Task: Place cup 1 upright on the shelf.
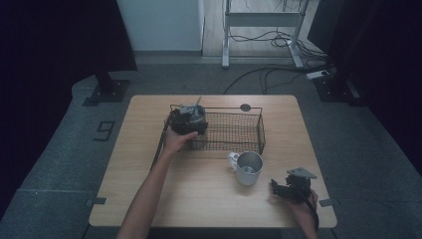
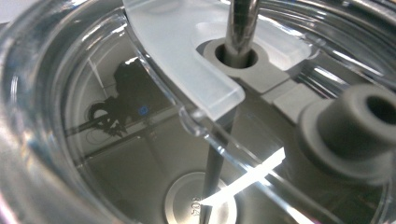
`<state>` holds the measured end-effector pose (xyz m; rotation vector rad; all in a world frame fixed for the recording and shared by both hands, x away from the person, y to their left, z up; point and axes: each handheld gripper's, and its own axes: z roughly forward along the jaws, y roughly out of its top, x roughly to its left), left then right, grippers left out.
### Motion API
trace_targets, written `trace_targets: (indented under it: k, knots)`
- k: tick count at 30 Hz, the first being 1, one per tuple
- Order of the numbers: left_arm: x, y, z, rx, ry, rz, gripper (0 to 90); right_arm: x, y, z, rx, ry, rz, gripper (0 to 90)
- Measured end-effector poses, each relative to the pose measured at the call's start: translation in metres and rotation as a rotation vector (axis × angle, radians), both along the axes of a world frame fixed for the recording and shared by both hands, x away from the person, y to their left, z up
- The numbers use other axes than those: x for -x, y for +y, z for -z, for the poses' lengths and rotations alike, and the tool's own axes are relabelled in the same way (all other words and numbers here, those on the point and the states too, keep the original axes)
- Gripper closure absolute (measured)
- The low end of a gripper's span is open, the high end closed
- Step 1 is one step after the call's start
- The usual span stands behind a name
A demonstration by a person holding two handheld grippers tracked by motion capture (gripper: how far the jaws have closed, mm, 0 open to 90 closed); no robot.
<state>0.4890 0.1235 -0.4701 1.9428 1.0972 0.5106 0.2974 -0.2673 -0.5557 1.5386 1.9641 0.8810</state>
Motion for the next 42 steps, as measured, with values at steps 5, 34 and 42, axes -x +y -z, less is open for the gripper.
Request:
trace_targets:
  k: [5, 34, 42]
  knots:
    - [0.001, 0.0, 0.0, 0.006, 0.003, -0.013, 3.3, 0.0, 0.0, 0.0, 0.0, 0.0, 0.0, 13.2]
    - [0.057, 0.028, -0.038, 0.066, -0.09, -0.009, 0.7, 0.0, 0.0, 0.0, 0.0, 0.0, 0.0, 13.2]
    - [0.078, 0.035, -0.041, 0.081, -0.104, 0.007, 2.5, 0.0, 0.0, 0.0, -0.001, 0.002, 0.001, 13.2]
